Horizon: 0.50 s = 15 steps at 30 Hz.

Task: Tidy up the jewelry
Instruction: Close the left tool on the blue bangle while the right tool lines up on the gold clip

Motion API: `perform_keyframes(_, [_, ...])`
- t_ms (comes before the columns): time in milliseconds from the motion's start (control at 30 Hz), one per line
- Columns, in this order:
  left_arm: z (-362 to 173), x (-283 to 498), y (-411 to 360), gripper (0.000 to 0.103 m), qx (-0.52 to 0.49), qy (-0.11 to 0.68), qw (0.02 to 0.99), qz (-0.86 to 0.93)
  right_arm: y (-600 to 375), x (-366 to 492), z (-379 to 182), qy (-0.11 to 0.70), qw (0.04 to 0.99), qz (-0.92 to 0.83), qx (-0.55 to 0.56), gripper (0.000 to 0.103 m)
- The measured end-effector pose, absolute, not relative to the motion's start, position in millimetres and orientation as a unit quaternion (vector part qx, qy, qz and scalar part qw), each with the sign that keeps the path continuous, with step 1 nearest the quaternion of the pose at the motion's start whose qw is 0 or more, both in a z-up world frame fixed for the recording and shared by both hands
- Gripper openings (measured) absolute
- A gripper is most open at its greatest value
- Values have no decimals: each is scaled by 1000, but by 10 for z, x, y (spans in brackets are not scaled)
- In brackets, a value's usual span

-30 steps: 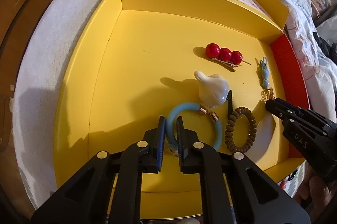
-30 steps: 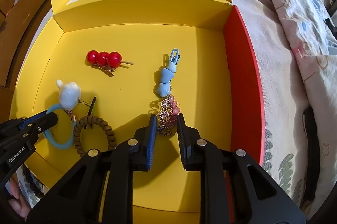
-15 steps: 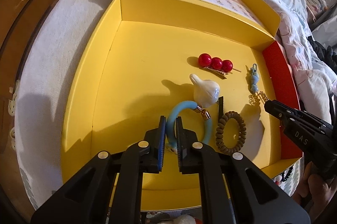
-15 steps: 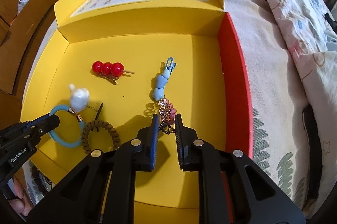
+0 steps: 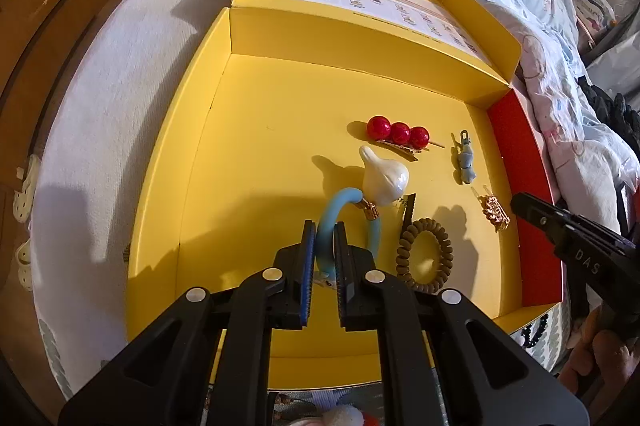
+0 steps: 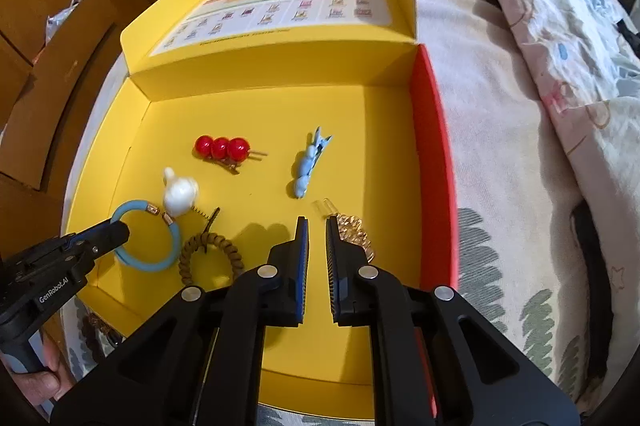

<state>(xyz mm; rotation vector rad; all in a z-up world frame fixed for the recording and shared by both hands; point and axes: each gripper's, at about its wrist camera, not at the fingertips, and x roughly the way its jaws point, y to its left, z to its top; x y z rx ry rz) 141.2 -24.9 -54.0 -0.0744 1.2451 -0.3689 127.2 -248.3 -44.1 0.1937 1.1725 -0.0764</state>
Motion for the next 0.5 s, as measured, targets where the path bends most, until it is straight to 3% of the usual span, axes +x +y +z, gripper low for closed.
perform_keyframes(333, [-549, 1397, -267, 9, -31, 580, 796, -171, -2469, 1328, -602, 572, 817, -59, 39, 22])
perform_keyframes(500, [-555, 1402, -274, 9, -30, 581, 795, -171, -2457, 1332, -691, 585, 808, -68, 20, 44])
